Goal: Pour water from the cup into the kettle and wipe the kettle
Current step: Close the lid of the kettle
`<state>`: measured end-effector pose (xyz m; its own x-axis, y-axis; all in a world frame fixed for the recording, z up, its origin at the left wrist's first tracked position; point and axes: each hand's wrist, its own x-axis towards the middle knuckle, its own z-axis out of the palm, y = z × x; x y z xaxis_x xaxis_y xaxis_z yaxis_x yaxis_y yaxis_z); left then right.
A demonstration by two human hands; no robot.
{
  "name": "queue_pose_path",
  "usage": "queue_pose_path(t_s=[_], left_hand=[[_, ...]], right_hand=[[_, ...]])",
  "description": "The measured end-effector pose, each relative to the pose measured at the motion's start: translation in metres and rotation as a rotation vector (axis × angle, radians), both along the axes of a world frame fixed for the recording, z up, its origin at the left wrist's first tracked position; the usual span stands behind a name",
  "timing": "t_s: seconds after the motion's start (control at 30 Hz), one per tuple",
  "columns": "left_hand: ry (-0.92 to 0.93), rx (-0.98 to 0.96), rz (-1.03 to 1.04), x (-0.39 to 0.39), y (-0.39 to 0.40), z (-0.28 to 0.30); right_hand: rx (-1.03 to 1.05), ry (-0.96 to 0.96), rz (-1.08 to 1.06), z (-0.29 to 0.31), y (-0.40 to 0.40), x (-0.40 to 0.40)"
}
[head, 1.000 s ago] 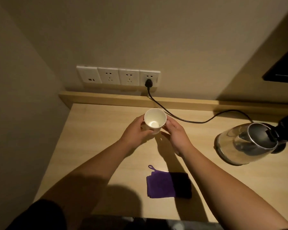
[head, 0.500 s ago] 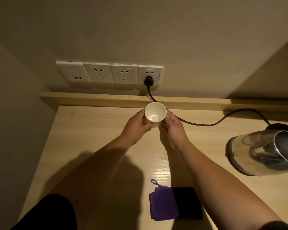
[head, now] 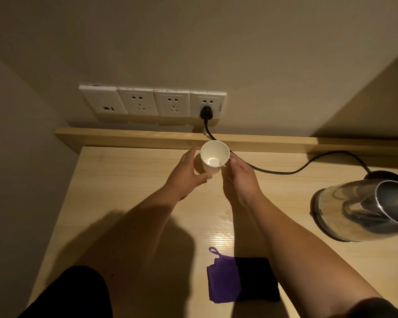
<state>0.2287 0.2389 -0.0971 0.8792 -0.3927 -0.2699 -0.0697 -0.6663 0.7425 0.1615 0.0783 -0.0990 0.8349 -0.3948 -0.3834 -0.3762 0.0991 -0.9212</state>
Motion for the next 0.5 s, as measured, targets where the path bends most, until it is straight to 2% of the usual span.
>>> queue_pose_path(t_s=[0.13,0.27,0.37,0.5], left_hand=[[-0.098,0.22,-0.065,-0.01,0.026,0.01],[-0.379,0.544,-0.185,-0.03,0.044,0.025],[-0.456,0.653,-0.271,-0.053,0.05,0.039],[-0.545,0.7,-0.347,-0.094,0.051,0.053]], right_hand=[[-0.255,0.098,0.024,0.007,-0.01,-0.018],[-0.824,0.084,0.238,0.024,-0.015,-0.046],[-1.092,0.095,0.408,0.035,-0.014,-0.07],[-1.302,0.138,0.558,0.047,-0.004,-0.105]])
